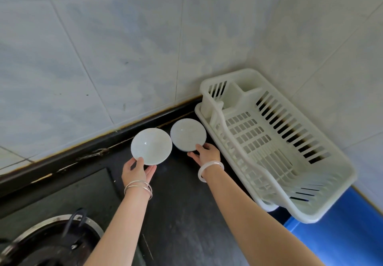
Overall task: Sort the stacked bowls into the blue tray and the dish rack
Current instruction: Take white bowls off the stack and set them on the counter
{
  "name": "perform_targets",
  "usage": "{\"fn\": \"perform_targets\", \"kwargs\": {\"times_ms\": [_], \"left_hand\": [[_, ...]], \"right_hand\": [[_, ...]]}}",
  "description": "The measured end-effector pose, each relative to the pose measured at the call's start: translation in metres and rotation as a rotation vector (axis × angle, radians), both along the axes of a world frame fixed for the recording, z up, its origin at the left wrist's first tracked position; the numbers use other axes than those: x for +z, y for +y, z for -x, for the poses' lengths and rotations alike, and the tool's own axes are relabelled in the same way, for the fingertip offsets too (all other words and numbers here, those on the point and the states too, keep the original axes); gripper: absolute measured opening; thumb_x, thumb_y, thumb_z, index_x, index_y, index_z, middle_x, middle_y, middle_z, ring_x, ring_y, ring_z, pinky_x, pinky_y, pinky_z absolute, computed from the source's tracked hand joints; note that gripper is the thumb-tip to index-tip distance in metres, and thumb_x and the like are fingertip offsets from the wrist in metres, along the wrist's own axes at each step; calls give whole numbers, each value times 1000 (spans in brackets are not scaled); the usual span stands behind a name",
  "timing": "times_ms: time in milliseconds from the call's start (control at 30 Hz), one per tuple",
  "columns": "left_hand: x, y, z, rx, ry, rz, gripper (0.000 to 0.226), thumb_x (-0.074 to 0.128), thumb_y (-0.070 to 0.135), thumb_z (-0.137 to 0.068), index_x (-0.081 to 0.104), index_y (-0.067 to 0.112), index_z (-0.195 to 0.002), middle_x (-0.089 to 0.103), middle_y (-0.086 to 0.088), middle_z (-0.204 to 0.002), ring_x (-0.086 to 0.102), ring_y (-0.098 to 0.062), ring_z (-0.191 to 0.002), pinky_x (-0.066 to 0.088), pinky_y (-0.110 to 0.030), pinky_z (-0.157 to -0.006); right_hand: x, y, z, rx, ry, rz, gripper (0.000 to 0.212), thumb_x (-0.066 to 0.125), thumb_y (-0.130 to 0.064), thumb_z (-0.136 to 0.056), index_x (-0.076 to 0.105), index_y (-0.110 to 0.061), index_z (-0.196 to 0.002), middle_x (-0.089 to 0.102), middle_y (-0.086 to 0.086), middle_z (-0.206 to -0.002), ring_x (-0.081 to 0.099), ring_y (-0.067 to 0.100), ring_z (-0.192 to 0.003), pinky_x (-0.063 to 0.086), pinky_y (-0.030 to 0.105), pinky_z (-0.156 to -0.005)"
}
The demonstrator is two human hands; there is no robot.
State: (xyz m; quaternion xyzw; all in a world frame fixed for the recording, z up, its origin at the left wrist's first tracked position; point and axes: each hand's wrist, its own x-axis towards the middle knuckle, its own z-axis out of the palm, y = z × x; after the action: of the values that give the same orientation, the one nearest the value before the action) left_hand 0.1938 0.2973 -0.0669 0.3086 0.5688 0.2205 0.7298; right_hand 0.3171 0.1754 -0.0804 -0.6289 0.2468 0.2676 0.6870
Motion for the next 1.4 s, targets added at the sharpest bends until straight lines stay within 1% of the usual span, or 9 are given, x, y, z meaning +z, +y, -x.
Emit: {"fn": "perform_targets", "kwargs": {"times_ms": [300, 433, 533, 633, 733, 833, 967, 1200, 1400], "left_hand": [[-1, 8, -17, 99, -38, 14, 30, 60, 10, -87, 56, 16, -116, 51, -6, -126, 60, -23, -86, 57, -30, -68], [-4, 8, -16, 107, -9, -6, 27, 63, 12, -85, 57, 19, -111, 52, -1, -115, 62, -21, -85, 56, -24, -55], [-7, 8, -16, 104, 12, -27, 29, 63, 13, -85, 58, 18, -113, 56, 3, -103, 62, -13, -74, 56, -21, -54], [-7, 5, -16, 77, 36, -59, 31, 61, 11, -86, 60, 17, -116, 61, 8, -90, 62, -9, -73, 56, -25, -69], [-6, 1, -13, 37, 37, -132, 35, 55, 8, -88, 59, 14, -122, 63, -1, -110, 62, -17, -99, 52, -31, -89], [-5, -6, -5, -78, 40, -244, 39, 53, 11, -89, 57, 15, -127, 60, -5, -128, 58, -19, -111, 47, -31, -96], [-4, -26, 18, -249, 56, -257, 43, 53, 14, -90, 50, 12, -132, 54, -7, -135, 55, -16, -103, 44, -32, -98], [21, -120, 70, -799, 2, -303, 24, 55, 7, -89, 65, 8, -111, 66, -15, -111, 64, -22, -94, 49, -32, -89], [40, -223, 116, -1252, 27, -375, 18, 56, 10, -88, 69, 17, -100, 70, -12, -106, 66, -17, -87, 52, -30, -89]], "right_hand": [[1, 31, -19, 26, -18, 21, 38, 57, -6, -88, 52, -4, -125, 61, 18, -116, 68, 29, -92, 56, 31, -79], [0, 38, -23, 72, -36, 105, 41, 59, -7, -87, 50, -3, -126, 62, 18, -116, 66, 31, -100, 53, 41, -92], [2, 36, -21, 58, -27, 48, 41, 59, -8, -88, 49, -4, -128, 60, 17, -118, 66, 28, -94, 55, 34, -85], [9, 29, -16, 73, 0, -23, 44, 55, -14, -92, 44, -7, -134, 58, 16, -122, 66, 23, -86, 54, 29, -73], [18, 21, -11, 194, 13, -32, 49, 51, -22, -95, 37, -13, -141, 51, 13, -135, 63, 27, -103, 52, 34, -82], [29, 9, -5, 287, -5, -16, 46, 47, -26, -97, 37, -16, -141, 49, 10, -138, 58, 30, -115, 49, 37, -91], [53, -16, 10, 376, -80, 44, 39, 42, -26, -98, 44, -14, -135, 55, 9, -132, 59, 27, -112, 49, 35, -91], [102, -120, 71, 500, -286, 220, 26, 42, -25, -98, 59, -15, -115, 65, -5, -93, 64, 12, -79, 52, 22, -72], [109, -248, 147, 483, -375, 524, 21, 44, -11, -93, 61, -22, -100, 67, 0, -95, 63, 14, -74, 52, 29, -75]]}}
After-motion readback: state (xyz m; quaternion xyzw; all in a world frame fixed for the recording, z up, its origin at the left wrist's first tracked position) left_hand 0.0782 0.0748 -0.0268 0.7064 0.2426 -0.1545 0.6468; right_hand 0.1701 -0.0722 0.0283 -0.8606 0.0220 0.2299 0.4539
